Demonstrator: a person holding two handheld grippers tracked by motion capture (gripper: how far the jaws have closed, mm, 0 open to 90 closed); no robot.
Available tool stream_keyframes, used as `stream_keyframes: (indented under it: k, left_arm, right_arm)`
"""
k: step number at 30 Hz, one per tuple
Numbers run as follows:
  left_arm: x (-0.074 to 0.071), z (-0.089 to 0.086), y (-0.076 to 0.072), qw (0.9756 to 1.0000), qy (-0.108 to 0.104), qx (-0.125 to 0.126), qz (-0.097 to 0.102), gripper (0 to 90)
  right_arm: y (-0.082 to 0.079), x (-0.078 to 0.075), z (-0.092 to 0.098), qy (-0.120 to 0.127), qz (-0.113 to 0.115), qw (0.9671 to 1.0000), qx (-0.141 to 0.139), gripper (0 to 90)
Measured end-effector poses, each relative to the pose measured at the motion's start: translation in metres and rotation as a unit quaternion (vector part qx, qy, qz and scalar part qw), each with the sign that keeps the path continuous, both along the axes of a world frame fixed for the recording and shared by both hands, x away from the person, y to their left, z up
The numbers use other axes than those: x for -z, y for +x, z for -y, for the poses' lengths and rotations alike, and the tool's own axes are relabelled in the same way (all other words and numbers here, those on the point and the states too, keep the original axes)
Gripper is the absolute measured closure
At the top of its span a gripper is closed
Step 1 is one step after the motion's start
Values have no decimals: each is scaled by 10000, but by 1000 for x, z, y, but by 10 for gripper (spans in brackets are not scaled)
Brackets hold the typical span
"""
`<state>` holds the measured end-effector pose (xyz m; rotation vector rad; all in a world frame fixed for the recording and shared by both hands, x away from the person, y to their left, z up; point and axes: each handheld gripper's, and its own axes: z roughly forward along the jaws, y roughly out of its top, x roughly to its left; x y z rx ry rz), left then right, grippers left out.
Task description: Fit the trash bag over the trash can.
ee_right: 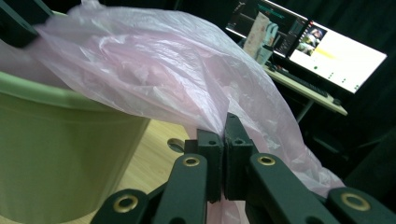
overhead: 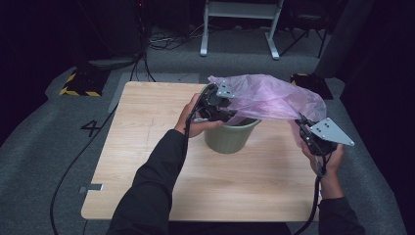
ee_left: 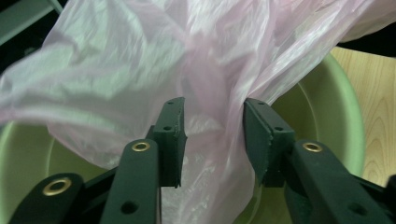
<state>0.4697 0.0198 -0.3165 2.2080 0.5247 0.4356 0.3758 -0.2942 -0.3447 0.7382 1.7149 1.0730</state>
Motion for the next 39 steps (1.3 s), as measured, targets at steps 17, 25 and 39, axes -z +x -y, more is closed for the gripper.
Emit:
stream_keyframes:
  k: [17, 25, 39]
  left_arm:
    - [-5, -5, -1, 9994, -261, -203, 56, 428]
    - [1, 15, -2, 9998, -121, 153, 77, 784]
    - [2, 6, -7, 9991, -32, 420, -53, 680]
  right_arm:
    - [8, -26, -45, -532, -70, 9976, -440, 879]
    - [-1, -31, -39, -445, 25, 9978, -499, 873]
    - [-1, -33, -60, -716, -81, 9944, -770, 863]
